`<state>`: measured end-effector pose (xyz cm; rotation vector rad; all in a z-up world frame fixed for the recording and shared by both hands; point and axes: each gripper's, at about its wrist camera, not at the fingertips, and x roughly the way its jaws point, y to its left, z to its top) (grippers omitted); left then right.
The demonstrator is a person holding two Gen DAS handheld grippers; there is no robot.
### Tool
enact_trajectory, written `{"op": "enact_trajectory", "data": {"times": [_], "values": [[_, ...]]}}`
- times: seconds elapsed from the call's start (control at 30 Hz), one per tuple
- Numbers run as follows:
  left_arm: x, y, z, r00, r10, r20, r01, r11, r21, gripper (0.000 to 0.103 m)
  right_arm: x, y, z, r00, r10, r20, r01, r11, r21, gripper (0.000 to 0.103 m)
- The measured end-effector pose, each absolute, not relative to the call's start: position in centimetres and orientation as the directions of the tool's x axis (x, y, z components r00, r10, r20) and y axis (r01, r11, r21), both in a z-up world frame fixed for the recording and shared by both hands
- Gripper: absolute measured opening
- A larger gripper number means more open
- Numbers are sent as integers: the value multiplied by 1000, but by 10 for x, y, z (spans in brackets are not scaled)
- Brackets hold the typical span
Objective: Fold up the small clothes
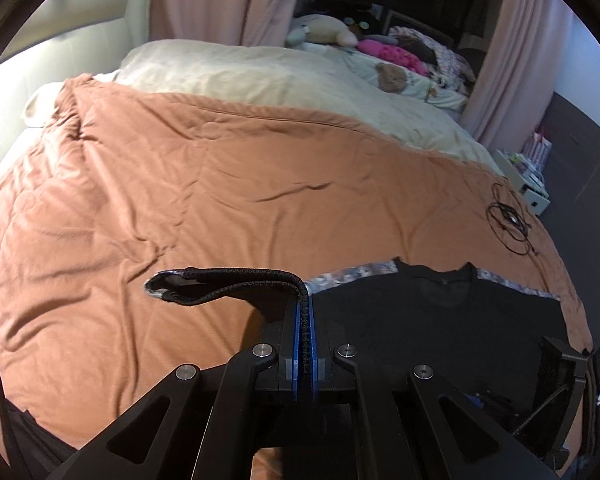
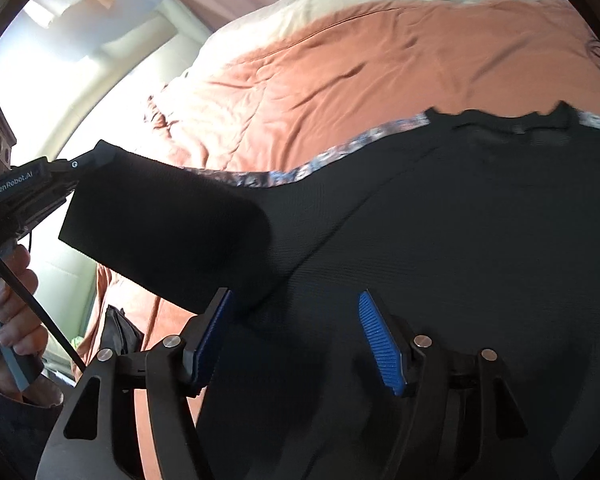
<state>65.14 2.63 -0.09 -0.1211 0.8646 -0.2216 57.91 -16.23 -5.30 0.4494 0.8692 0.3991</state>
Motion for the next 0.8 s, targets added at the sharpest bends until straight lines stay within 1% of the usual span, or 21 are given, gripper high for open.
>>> {"op": "enact_trajectory", "data": {"times": [0.23,0.43,0.5,0.53,0.57,0.6,0.63,0.7,0.8], "values": [[650,-40,4,593,-334,-733,273,939,-207,4,547,-210,-41,620,476,-623,-102,837,538,63],[644,-94,-14,506,-418,-754,387,892,-234,4,527,-232,-43,625,422,-657,-37,857,515,63],[642,-105,-21,479,-418,-772,408,885,-226,15,522,-238,-43,619,427,-659,-27,851,525,67],[639,-109,-25,457,-433,-777,426,873,-236,34,521,-241,-45,620,420,-662,-21,853,522,74],[637,-110,-25,451,-440,-777,434,868,-240,58,517,-242,-43,623,415,-663,-17,855,519,77],[633,-108,-24,462,-446,-767,443,865,-236,67,517,-243,-44,625,410,-665,-15,858,514,77],[629,-106,-21,485,-444,-754,446,867,-224,73,518,-242,-45,621,406,-670,-14,861,509,77],[626,-97,-19,506,-432,-747,436,875,-211,73,516,-238,-46,613,402,-681,-18,868,496,77],[628,-74,-24,514,-384,-767,388,902,-192,73,522,-229,-49,601,381,-703,-22,887,462,77]]}}
